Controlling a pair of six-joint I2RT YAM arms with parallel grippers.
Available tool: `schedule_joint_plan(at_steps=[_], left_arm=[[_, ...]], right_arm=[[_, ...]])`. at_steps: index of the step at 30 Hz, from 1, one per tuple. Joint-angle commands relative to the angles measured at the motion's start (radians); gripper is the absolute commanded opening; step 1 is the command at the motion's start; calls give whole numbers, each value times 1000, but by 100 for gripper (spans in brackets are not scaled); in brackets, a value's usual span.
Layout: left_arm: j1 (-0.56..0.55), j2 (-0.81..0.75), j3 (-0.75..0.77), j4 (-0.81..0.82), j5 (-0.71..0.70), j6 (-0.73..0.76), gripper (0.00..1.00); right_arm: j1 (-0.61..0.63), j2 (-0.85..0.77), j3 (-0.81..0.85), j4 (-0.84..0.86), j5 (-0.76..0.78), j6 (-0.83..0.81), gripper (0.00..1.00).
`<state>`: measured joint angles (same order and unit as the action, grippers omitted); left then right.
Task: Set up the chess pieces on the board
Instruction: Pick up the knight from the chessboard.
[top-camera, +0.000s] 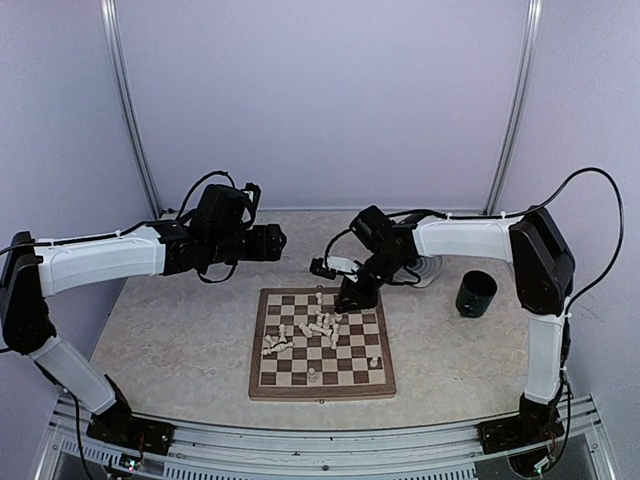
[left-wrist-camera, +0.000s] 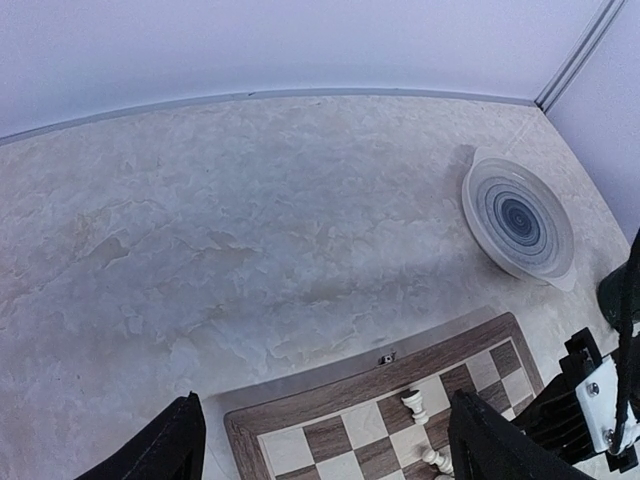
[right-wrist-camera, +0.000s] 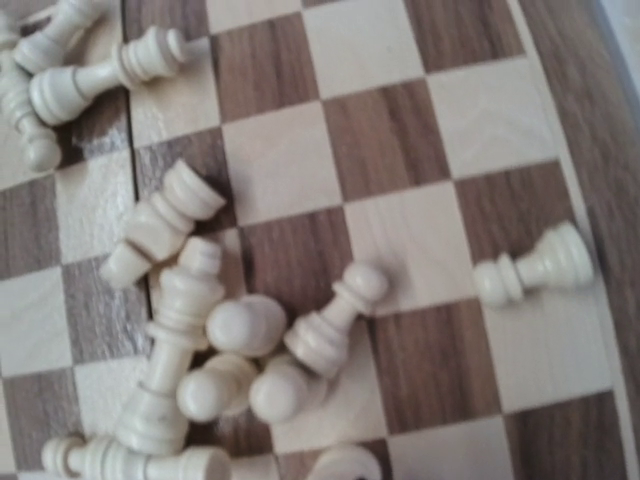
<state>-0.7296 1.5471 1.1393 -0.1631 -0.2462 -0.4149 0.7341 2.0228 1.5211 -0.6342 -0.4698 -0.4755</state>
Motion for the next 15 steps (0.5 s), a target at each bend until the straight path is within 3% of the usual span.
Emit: schedule_joint_plan(at_steps=[1,7,15], left_arm=[[6,3,3,28,8,-4,83],[6,3,7,28,11,-2,83],[4,8,17,27,25,-5,83]], right_arm=[[9,34,41,-24,-48,2,12],[10,-40,3,-20,-16,-20,3],[9,-209,-85,-33,49,-55,2]])
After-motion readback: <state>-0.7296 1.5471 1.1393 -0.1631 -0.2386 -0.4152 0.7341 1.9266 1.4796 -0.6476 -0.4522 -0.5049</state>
